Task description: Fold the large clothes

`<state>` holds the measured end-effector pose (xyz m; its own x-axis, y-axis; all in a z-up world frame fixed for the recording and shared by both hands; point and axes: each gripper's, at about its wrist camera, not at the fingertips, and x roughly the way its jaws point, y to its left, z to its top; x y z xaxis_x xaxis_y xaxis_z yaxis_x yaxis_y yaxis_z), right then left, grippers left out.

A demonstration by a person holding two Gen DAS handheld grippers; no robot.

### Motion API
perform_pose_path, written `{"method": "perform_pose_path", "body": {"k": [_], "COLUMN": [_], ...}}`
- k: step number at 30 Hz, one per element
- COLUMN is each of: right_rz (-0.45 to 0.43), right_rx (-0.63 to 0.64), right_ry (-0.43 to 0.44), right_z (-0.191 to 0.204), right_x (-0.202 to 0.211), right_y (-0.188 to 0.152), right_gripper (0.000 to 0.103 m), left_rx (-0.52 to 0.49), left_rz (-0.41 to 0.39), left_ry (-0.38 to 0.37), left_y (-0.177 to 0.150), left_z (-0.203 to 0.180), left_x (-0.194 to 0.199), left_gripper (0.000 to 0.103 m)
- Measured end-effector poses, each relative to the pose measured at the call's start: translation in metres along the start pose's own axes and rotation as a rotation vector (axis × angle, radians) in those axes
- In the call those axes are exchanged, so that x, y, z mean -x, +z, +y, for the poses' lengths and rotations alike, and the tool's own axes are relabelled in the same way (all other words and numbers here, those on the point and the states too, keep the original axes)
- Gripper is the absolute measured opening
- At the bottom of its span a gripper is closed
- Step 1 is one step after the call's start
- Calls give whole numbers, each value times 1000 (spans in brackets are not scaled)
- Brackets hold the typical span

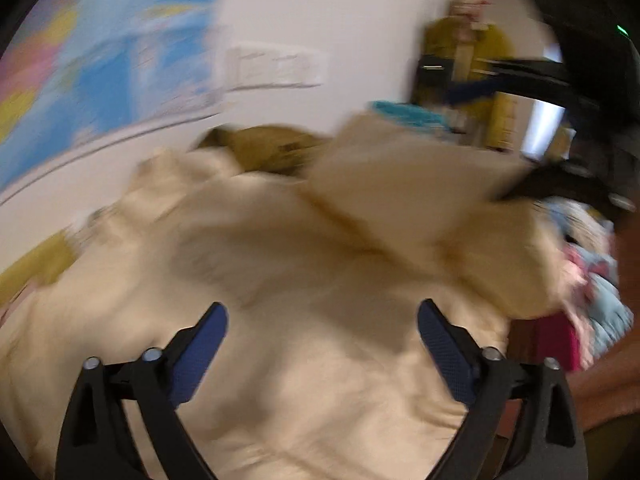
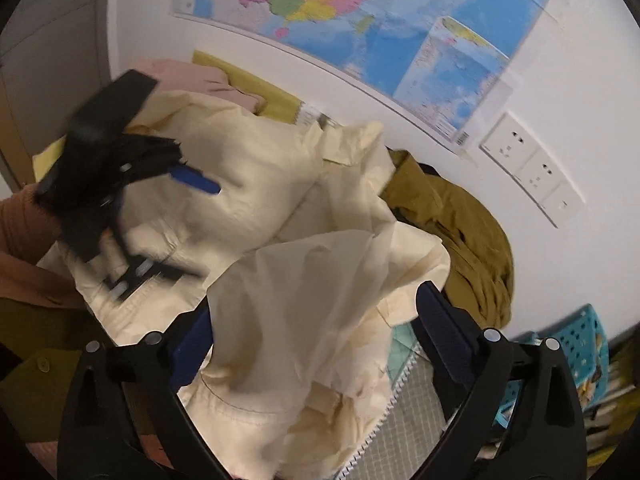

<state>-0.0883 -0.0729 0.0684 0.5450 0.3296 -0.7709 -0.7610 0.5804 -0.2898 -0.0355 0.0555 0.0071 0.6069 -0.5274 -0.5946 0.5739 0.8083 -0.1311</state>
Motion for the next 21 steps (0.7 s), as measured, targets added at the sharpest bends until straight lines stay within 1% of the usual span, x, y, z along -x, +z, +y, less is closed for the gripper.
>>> {"method": "perform_pose_path", "body": {"k": [1,2,4,5,6,7,8,9,10,11,12,13,14,15,16,17,18,19,21], "right_rz": [8,12,18,14,12,1,-8,-19,-45,-66,-88,-115,-123,-122,-125,-117,-101,-78,-52], "right_rx": [4,4,32,41,45,43,43,48,47,36,11,-44,-99,-155,-194,-243,-273,-327,-411], "right_ry": [12,32,32,38,41,49,68,73,61,54,53,74,105,114,118,141,154,160,168], "right_z": [1,2,8,11,12,13,13,12,11,6,-1,-12,-22,-31,-39,-47,-52,-60,-73], "right_x": [0,1,3,5,6,11,15,19,26,30,31,30,22,10,-1,-18,-31,-52,-80], "right_y": [0,0,0,0,-1,-1,-3,-4,-7,-10,-14,-21,-28,-36,-42,-51,-57,-66,-78], "right_gripper": [94,94,95,97,97,97,97,97,97,97,97,97,97,97,96,93,87,84,83], "left_rx": [-34,-69,-75,-46,-6,15,62,112,149,232,292,341,415,466,504,527,510,483,360], "left_rz": [-7,-15,-9,-10,-4,11,42,67,88,125,145,153,154,160,166,163,152,146,135], "left_ry": [-23,-13,-8,-3,17,25,43,75,94,106,109,103,76,69,68,70,91,113,177], "left_y": [1,4,10,15,18,19,21,20,19,14,7,1,-10,-18,-24,-31,-36,-37,-37], "left_z": [-10,-20,-27,-24,-17,-12,-3,8,16,33,45,55,71,83,91,97,97,94,76], "left_x": [-2,-6,-16,-22,-28,-32,-40,-46,-50,-54,-52,-49,-42,-38,-34,-25,-14,-8,11], "left_gripper": [96,96,94,84,70,67,56,48,48,49,51,53,60,63,63,63,63,63,64]}}
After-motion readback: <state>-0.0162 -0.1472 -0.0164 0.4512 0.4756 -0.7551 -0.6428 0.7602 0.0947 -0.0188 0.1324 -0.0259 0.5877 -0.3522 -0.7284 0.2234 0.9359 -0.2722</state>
